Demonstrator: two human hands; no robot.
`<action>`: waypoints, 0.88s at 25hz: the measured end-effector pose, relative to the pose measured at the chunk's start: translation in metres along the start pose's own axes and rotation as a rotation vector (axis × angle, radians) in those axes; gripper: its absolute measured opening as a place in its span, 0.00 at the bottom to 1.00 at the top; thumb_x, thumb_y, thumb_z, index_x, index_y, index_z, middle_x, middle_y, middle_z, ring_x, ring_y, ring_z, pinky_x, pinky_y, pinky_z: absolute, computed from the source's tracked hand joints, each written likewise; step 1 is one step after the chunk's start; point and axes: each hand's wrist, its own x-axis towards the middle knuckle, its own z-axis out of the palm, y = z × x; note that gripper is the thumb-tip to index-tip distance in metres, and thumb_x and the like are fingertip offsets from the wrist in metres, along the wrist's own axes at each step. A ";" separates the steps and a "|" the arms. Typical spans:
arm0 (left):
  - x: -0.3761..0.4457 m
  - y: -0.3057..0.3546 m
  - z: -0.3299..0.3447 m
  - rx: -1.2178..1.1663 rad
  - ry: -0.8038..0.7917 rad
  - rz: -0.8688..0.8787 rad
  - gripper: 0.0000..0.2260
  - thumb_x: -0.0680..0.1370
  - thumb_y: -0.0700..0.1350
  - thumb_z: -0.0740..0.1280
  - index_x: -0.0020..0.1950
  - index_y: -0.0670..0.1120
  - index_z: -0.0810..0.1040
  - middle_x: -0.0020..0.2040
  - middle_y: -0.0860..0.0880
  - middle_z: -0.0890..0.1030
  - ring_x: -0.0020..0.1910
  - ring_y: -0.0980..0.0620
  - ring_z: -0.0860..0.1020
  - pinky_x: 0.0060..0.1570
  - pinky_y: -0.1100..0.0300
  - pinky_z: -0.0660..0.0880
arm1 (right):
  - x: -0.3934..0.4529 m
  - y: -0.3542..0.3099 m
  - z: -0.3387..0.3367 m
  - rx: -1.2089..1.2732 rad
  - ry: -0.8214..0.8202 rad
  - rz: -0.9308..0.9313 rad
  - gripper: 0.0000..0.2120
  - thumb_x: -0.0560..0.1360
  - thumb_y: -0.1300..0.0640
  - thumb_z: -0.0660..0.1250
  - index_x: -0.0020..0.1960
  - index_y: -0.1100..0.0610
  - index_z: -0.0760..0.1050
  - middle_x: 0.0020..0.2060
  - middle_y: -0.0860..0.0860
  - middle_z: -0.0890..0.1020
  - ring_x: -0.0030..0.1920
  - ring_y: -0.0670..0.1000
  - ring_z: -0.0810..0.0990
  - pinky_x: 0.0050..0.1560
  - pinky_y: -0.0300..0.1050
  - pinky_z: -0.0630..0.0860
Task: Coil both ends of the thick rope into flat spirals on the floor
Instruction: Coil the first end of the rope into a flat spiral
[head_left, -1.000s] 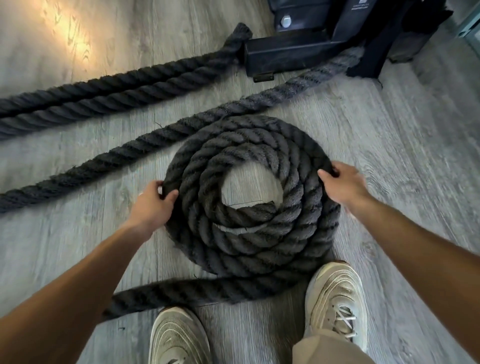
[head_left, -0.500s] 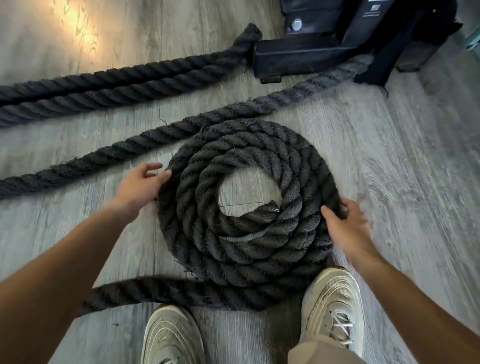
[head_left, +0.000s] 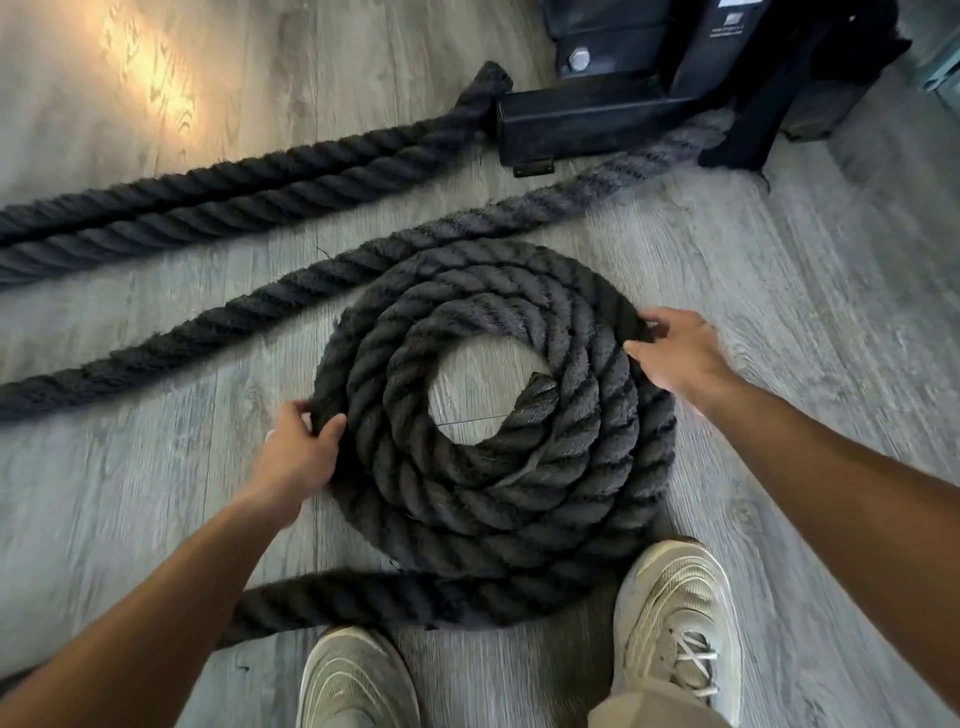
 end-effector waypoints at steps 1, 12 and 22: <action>-0.011 -0.008 0.001 -0.062 -0.008 -0.030 0.21 0.80 0.54 0.68 0.70 0.49 0.69 0.56 0.46 0.81 0.48 0.49 0.80 0.42 0.50 0.79 | 0.005 -0.006 0.001 -0.005 0.002 -0.036 0.21 0.77 0.57 0.72 0.69 0.50 0.77 0.56 0.50 0.82 0.49 0.49 0.79 0.52 0.40 0.75; 0.058 0.051 -0.022 -0.139 -0.156 0.094 0.16 0.78 0.52 0.72 0.65 0.57 0.76 0.52 0.54 0.83 0.44 0.55 0.82 0.37 0.58 0.76 | -0.096 0.075 0.021 0.033 0.084 0.154 0.22 0.77 0.36 0.65 0.66 0.47 0.74 0.46 0.44 0.82 0.41 0.47 0.81 0.37 0.39 0.73; 0.022 0.006 -0.011 -0.166 -0.109 -0.071 0.18 0.80 0.52 0.68 0.68 0.53 0.70 0.58 0.43 0.82 0.50 0.45 0.84 0.44 0.46 0.83 | -0.008 0.027 0.007 -0.161 0.038 0.002 0.22 0.81 0.43 0.63 0.70 0.53 0.74 0.62 0.57 0.79 0.60 0.61 0.79 0.51 0.48 0.76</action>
